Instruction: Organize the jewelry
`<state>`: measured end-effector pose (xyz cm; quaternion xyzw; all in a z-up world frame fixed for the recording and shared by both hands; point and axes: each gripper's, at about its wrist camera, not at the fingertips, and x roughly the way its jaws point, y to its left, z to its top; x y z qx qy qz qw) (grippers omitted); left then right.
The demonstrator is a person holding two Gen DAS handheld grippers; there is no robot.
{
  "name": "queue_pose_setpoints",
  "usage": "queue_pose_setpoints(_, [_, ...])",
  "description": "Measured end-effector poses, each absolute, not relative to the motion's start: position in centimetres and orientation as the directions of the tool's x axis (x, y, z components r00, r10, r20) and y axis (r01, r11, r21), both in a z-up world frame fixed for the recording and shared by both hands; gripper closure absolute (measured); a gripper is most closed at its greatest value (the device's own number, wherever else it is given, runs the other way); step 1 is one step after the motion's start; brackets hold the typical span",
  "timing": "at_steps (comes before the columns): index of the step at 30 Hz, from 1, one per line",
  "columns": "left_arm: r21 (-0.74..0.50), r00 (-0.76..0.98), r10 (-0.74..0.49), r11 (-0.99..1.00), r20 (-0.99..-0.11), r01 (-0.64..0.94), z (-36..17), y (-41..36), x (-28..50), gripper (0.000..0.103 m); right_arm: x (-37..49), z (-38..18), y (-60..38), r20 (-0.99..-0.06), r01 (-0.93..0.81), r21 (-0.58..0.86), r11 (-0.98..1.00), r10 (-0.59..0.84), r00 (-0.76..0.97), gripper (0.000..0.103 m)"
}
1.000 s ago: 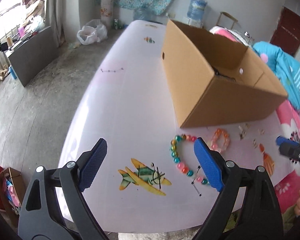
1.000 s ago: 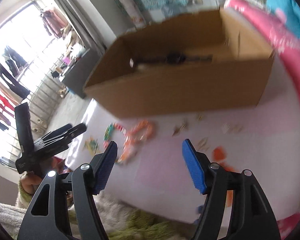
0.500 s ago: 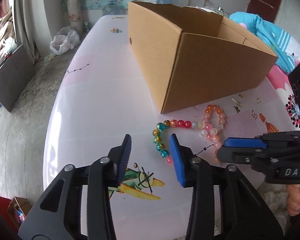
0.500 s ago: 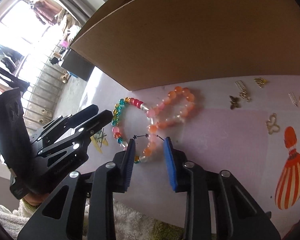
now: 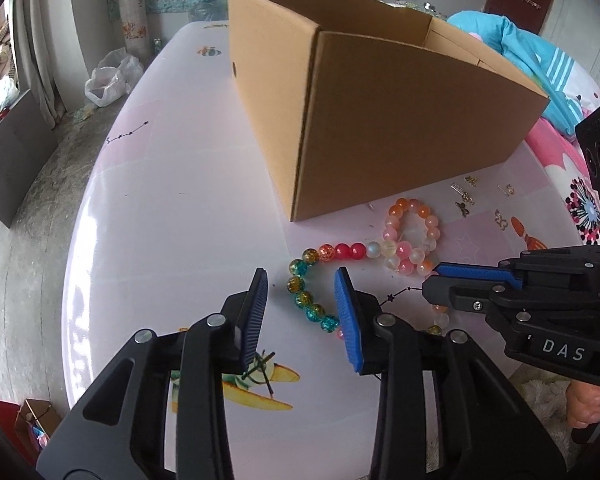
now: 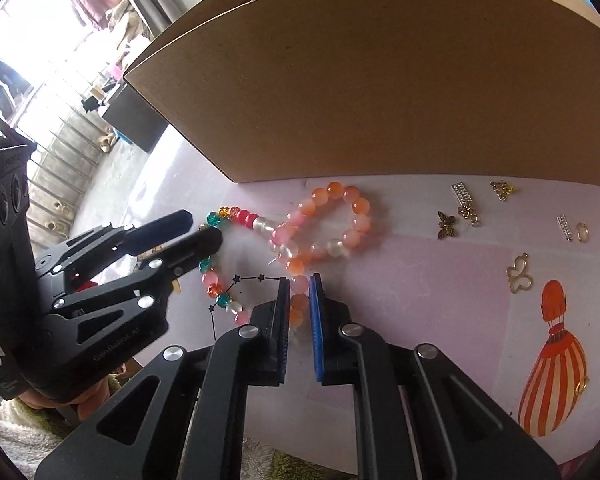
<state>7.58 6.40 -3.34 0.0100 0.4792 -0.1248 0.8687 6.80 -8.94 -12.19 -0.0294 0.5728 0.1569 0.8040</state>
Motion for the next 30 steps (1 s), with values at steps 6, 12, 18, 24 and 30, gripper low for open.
queue_pose_setpoints(6, [-0.034,0.517,-0.153,0.972,-0.842,0.232,-3.7,5.6,7.9,0.077,7.0,-12.0,-8.8,-0.928,-0.289,0.125,0.949,0.214,0.304,0.093])
queue_pose_setpoints(12, [0.029,0.536,-0.118,0.966,-0.836,0.259,-3.7,4.7,7.4,0.085,7.1,-12.3,-8.8,-0.925,-0.283,0.136,0.949,0.224,0.308,0.093])
queue_pose_setpoints(18, [0.050,0.539,-0.122,0.955,-0.834,0.294,-3.7,4.2,6.6,0.094,6.8,-12.6,-8.7,-0.920,-0.283,0.141,0.949,0.231,0.315,0.093])
queue_pose_setpoints(24, [0.032,0.532,-0.131,0.957,-0.837,0.287,-3.6,4.3,6.0,0.094,6.5,-12.4,-8.8,-0.918,-0.286,0.148,0.947,0.239,0.316,0.093])
queue_pose_setpoints(30, [0.031,0.546,-0.129,0.961,-0.828,0.275,-2.3,4.4,4.8,0.095,5.8,-11.7,-9.1,-0.904,-0.303,0.177,0.936,0.276,0.326,0.093])
